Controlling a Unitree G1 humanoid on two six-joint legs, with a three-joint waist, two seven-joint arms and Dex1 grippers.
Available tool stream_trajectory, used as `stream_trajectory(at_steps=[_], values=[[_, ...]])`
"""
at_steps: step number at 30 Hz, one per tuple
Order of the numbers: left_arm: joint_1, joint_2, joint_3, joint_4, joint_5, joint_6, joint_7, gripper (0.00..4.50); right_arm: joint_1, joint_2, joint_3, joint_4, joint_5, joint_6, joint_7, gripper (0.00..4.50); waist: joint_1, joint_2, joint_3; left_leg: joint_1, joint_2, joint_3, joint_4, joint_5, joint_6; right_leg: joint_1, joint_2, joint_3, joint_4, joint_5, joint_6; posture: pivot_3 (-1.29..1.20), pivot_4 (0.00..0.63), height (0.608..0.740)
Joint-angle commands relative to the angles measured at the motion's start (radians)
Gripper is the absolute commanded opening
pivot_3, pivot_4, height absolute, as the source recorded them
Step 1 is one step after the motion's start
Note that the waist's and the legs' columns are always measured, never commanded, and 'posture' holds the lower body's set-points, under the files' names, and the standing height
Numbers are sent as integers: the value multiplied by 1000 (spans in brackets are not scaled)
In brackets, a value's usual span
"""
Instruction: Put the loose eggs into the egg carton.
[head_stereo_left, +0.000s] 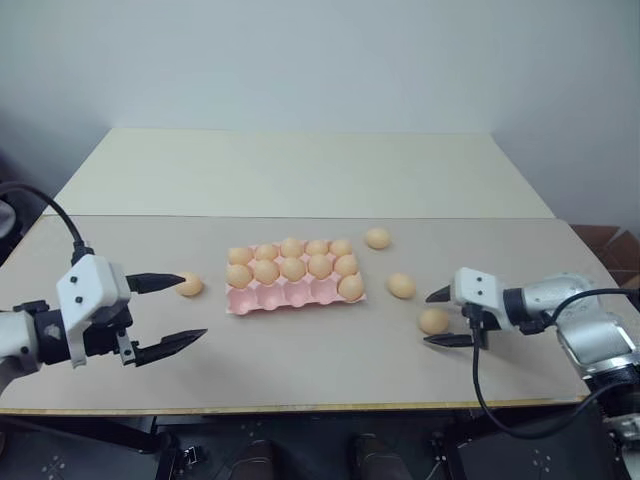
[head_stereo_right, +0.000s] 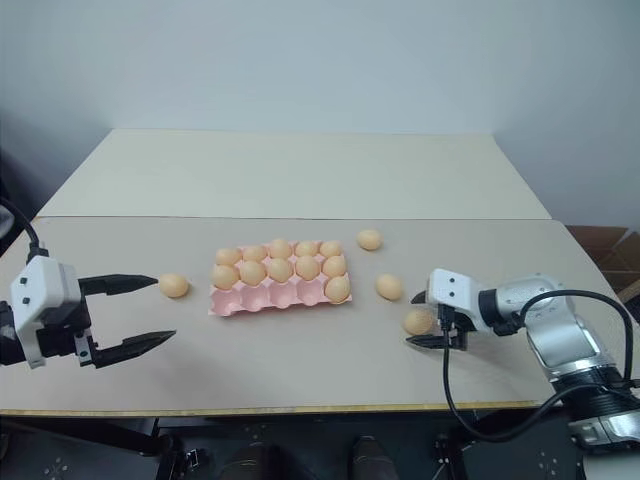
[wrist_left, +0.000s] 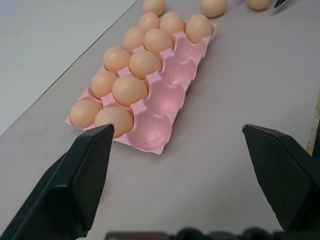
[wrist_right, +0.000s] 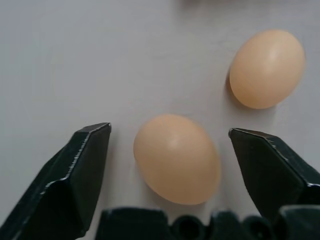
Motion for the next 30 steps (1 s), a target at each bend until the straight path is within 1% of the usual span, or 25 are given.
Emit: stream_trajectory(at_steps=[1,3,4,5,6,10,14,18,20,23,27,30], values=[[-12,18,3,-17,5,-7,4,4500,-36,7,2,34,-21,-48,0,3212,0,0,0,0,0,0,0,0,0,0,0,0,0,0,0,0,150,740],[-10,17,6,-18,4,-7,3,4500,-42,14,4,49,-26,-55,-2,2531,0,0,0,0,0,0,0,0,0,0,0,0,0,0,0,0,150,740],[-8,16,9,-20,5,-7,2,4500,-44,15,5,53,-29,-58,-2,2297,0,0,0,0,0,0,0,0,0,0,0,0,0,0,0,0,150,740],[-6,15,10,-20,6,-7,3,4500,-44,15,6,56,-35,-62,-5,2143,0,0,0,0,0,0,0,0,0,0,0,0,0,0,0,0,150,740],[-3,13,12,-21,7,-8,3,4500,-43,14,7,56,-44,-66,-13,2082,0,0,0,0,0,0,0,0,0,0,0,0,0,0,0,0,150,740],[8,7,17,-20,14,-13,3,4500,-24,-1,-7,18,-42,-66,-12,2082,1,0,0,0,0,0,0,0,0,0,0,0,0,0,0,0,150,740],[22,2,25,-16,26,-16,7,4500,-24,-17,-37,-93,-14,-43,-13,2082,-1,0,0,0,0,0,0,0,0,0,0,0,0,0,0,0,150,740],[50,1,43,4,54,-24,1,4500,-89,23,-38,-209,25,30,-44,2082,-5,0,0,0,0,0,0,0,0,0,0,0,1,0,0,0,150,740],[59,2,47,11,65,-28,0,4500,-129,59,-19,-246,26,59,-64,2082,-5,0,0,1,0,0,0,0,0,0,0,0,1,0,0,0,150,740],[61,1,48,17,72,-33,-1,4500,-196,145,27,-262,11,94,-100,2082,-4,0,0,1,1,0,0,0,0,0,1,0,1,0,0,0,150,740],[70,-5,56,12,77,-35,0,4500,-269,268,103,-193,-55,52,-165,2082,-1,0,0,-1,1,0,0,0,0,-1,0,0,0,1,-2,0,150,740],[80,-7,62,8,79,-34,1,4500,-300,327,137,-139,-96,30,-200,2082,1,0,0,-1,1,1,0,0,0,-1,0,-1,0,3,-5,0,150,740]])
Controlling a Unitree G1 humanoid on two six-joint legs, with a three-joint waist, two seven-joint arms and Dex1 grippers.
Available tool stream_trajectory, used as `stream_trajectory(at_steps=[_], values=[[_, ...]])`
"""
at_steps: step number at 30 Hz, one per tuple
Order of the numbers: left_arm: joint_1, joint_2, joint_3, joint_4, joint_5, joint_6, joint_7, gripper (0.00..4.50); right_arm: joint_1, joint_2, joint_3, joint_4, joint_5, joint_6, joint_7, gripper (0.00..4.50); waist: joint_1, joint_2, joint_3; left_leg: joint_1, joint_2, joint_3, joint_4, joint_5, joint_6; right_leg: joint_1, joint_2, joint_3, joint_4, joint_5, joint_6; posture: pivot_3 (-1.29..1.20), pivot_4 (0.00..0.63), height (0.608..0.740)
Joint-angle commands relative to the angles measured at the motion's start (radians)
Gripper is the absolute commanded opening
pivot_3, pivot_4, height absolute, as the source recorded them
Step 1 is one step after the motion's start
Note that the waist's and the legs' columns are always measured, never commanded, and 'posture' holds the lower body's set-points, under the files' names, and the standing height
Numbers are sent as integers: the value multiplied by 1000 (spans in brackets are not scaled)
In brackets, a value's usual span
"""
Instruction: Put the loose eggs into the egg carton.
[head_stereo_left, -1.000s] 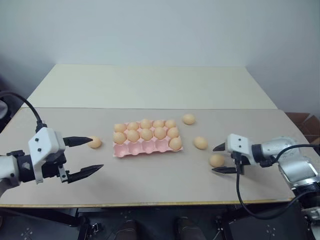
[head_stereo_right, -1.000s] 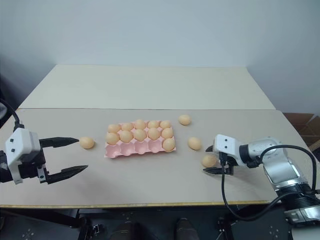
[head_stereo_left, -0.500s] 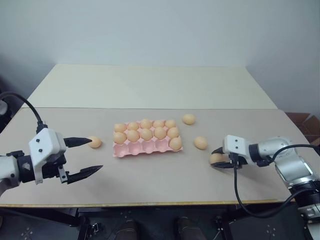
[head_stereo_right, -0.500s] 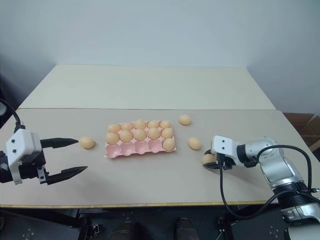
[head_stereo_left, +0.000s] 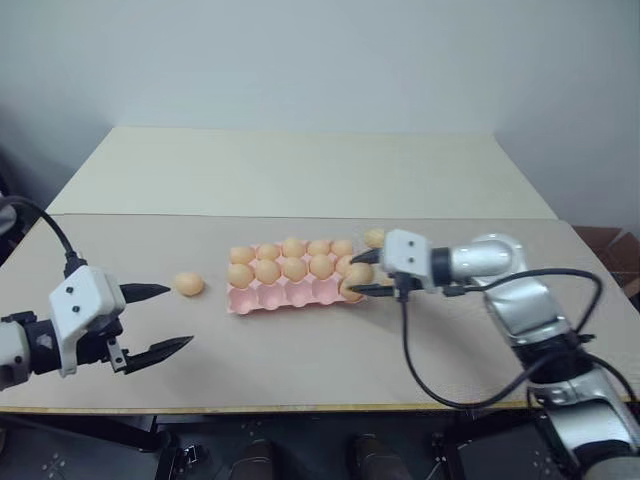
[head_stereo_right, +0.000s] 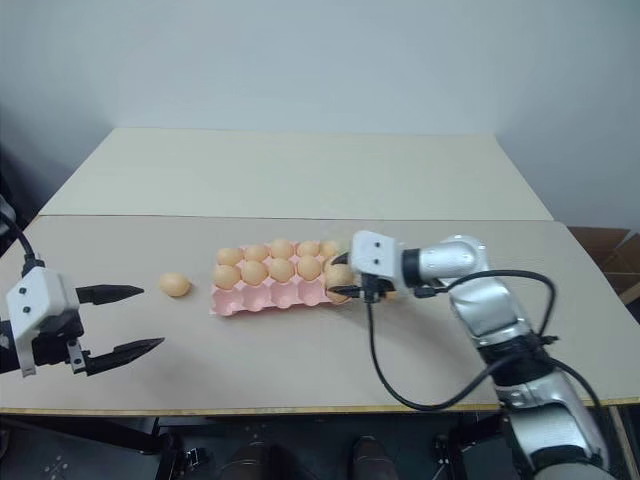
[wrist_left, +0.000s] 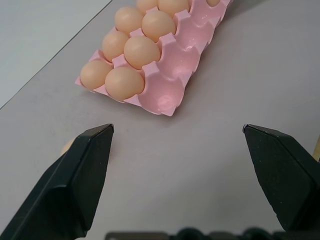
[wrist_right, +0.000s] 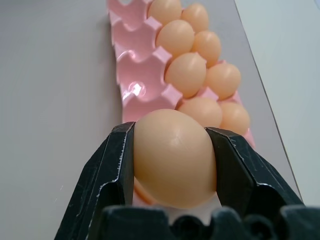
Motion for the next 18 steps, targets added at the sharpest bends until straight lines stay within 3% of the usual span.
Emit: stream_trajectory(at_steps=[1,7,14,18], values=[[9,0,38,-19,4,-14,0,4500,-51,55,28,57,-49,-44,-58,2082,0,0,0,0,0,0,0,0,0,0,0,0,0,0,0,0,150,740],[21,-4,46,-27,6,-13,5,4500,-92,142,64,128,-76,-60,-82,2082,-3,0,0,0,0,0,0,0,0,0,0,0,1,1,-1,0,150,740],[32,-8,51,-28,8,-15,8,4500,-94,150,76,139,-92,-85,-75,4341,-3,0,0,0,1,0,0,0,0,0,0,-1,1,1,-1,0,150,740],[21,-3,36,-19,9,-19,10,4500,-79,133,69,126,-94,-104,-73,4465,-4,0,0,0,1,0,0,0,0,-1,0,-1,1,0,-1,0,150,740]])
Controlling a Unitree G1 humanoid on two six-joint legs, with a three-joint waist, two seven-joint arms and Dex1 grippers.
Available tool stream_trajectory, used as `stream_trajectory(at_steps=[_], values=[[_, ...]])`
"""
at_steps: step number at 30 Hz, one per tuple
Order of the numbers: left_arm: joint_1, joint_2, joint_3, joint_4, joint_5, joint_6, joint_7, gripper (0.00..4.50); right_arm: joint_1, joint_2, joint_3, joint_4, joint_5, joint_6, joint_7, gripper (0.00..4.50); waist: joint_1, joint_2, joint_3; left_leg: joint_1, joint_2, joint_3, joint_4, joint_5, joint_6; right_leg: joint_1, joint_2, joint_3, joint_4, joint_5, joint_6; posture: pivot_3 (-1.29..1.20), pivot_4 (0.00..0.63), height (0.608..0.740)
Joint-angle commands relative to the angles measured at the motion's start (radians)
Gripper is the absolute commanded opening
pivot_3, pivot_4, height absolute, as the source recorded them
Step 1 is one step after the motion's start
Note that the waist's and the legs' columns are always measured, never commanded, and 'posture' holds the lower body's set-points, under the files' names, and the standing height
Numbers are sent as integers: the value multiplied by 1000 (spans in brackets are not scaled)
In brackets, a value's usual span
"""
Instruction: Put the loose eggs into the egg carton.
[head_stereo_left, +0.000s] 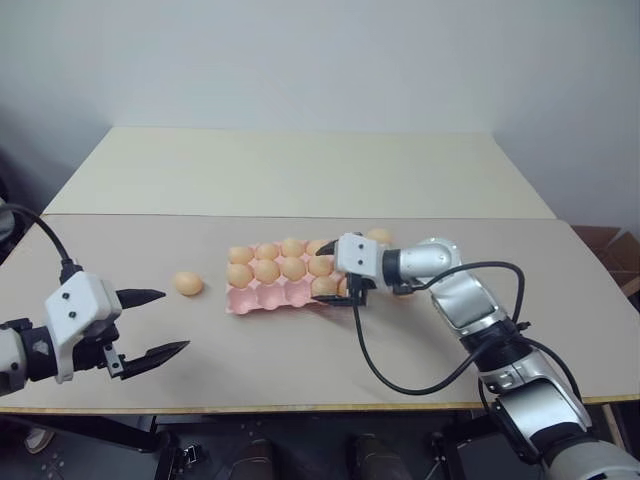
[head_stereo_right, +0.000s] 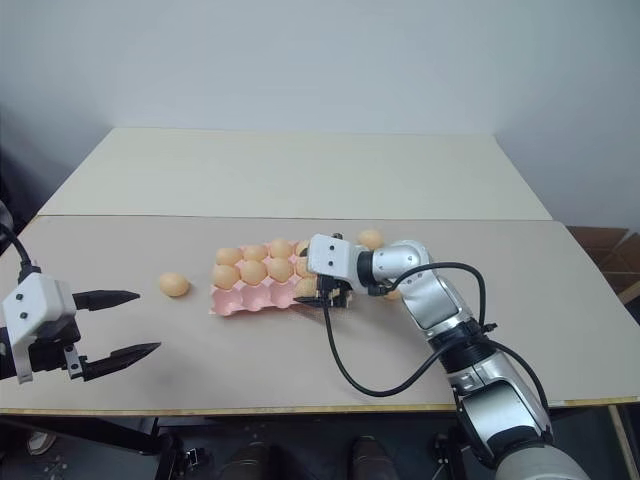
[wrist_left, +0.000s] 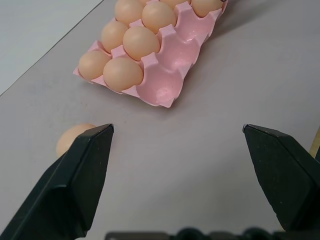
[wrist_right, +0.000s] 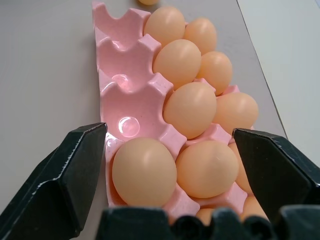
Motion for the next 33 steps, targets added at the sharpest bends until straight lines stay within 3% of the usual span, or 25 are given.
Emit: stream_trajectory(at_steps=[1,4,10,17,21,24,33], values=[[-20,8,11,-13,7,-21,6,4500,1,-22,-25,-39,4,-37,3,4465,0,0,0,0,0,0,0,0,0,0,0,0,0,0,0,0,150,740],[-35,12,-1,-6,6,-23,3,4500,23,-47,-43,-80,17,-21,5,4465,3,0,0,0,0,0,0,0,0,0,0,0,0,0,0,0,150,740],[-71,18,-29,8,-1,-30,-8,4500,138,-226,-152,-250,97,73,70,4465,8,0,0,-1,-1,0,0,0,0,0,-1,0,-1,0,1,0,150,740],[-105,8,-40,31,-26,-52,-30,4500,314,-471,-381,-383,255,176,171,4465,4,0,0,-1,0,0,0,0,0,0,-1,0,-1,-3,5,0,150,740],[-153,-23,-23,38,-137,-52,-82,4500,429,-578,-498,-409,316,201,215,4465,5,0,0,0,0,0,0,0,0,1,-1,0,-1,-3,5,0,150,740],[-176,-24,-25,42,-197,-36,-112,4500,487,-615,-548,-425,332,208,208,4465,3,0,0,0,0,0,0,0,0,1,-1,1,-1,-3,5,0,150,740],[-210,-9,-70,63,-189,-45,-122,4500,558,-649,-601,-452,347,225,177,4465,4,0,0,1,-1,0,0,0,0,1,-1,1,-2,-3,5,0,150,740]])
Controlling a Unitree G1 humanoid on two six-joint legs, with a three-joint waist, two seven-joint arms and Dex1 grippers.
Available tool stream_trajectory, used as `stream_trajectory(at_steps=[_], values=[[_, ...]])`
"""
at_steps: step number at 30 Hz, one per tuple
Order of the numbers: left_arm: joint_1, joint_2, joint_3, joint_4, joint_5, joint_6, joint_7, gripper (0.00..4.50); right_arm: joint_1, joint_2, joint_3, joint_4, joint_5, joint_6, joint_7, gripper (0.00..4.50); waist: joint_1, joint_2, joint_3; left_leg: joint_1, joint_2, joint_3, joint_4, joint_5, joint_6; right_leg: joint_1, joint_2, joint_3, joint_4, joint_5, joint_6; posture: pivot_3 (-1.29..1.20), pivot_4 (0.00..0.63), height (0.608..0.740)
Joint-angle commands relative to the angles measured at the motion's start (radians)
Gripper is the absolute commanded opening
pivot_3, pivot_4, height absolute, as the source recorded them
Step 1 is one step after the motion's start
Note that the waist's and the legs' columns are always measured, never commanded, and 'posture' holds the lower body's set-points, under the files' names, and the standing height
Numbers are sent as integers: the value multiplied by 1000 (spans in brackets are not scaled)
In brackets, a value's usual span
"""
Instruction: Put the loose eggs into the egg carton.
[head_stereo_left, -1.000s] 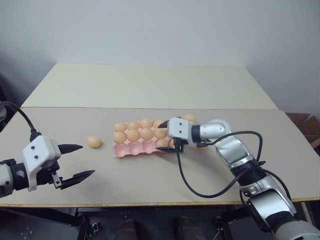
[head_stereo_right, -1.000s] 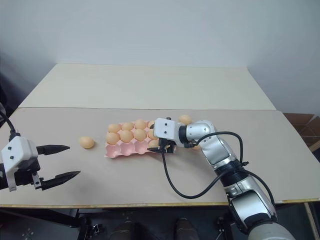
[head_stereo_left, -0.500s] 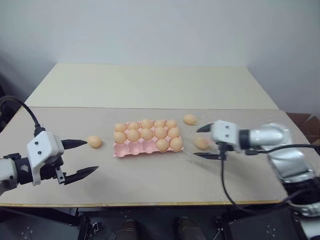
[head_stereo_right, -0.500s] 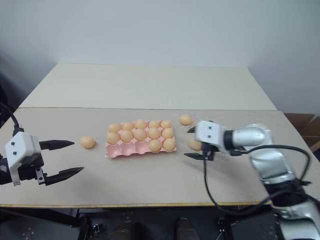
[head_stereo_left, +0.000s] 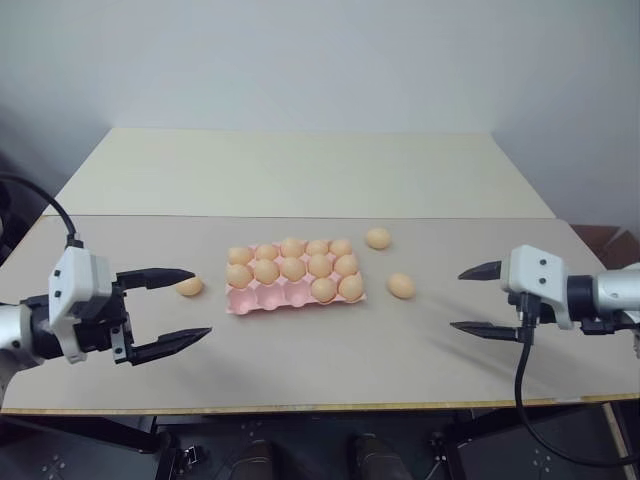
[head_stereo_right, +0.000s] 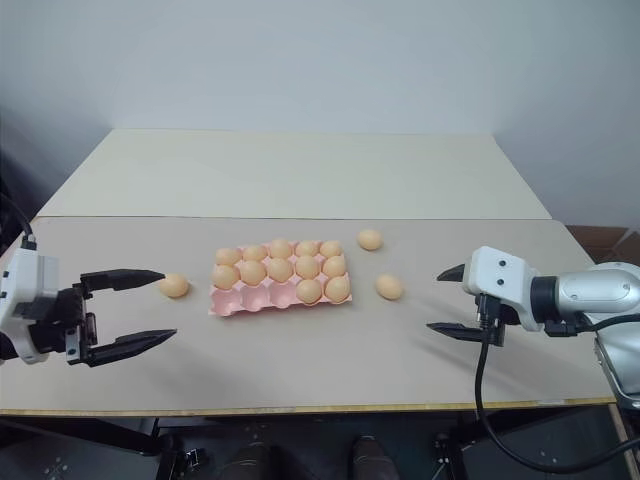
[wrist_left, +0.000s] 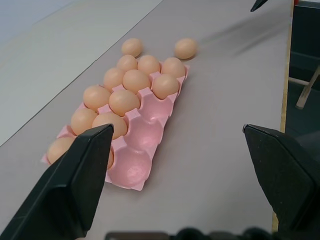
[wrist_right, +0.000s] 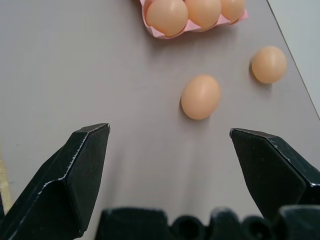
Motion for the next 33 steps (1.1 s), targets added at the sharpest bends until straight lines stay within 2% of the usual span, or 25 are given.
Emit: stream_trajectory(at_steps=[1,6,9,16,19,29,32,33], values=[[-23,17,-5,-2,-3,-17,-1,4500,-3,-21,-46,-23,15,0,-16,4465,0,0,0,0,0,0,0,0,0,0,0,0,0,0,0,0,150,740],[-22,26,-14,-10,6,-5,9,4500,-50,-6,22,12,-21,1,-57,4465,-1,0,0,0,0,0,0,0,0,0,0,0,0,0,0,0,150,740],[-25,26,-24,-21,3,-3,21,4500,-127,25,99,52,-53,23,-92,4465,-4,0,0,0,0,0,0,0,0,0,0,0,0,0,0,0,150,740],[-28,26,-50,-30,21,-6,40,4500,-374,189,331,228,-144,137,-141,4465,-5,0,0,0,0,0,0,0,0,0,1,1,0,0,0,0,150,740],[-26,26,-52,-39,24,-4,48,4500,-434,243,395,310,-196,152,-166,4465,-3,0,0,-1,0,0,0,0,0,-1,1,0,0,0,-1,0,150,740],[5,29,-26,-61,25,-2,60,4500,-486,345,455,474,-281,129,-207,4465,0,0,0,-3,-1,0,0,0,0,-1,1,0,0,2,-2,0,150,740],[3,31,-30,-59,30,-6,60,4500,-490,376,444,502,-288,122,-223,3900,-3,0,0,-3,-1,-1,0,0,0,-1,1,0,1,1,-1,0,150,740],[3,32,-30,-58,32,-7,59,4500,-491,379,445,505,-292,121,-224,3542,-4,0,0,-3,-1,-1,0,0,0,-1,1,0,1,1,-1,0,150,740]])
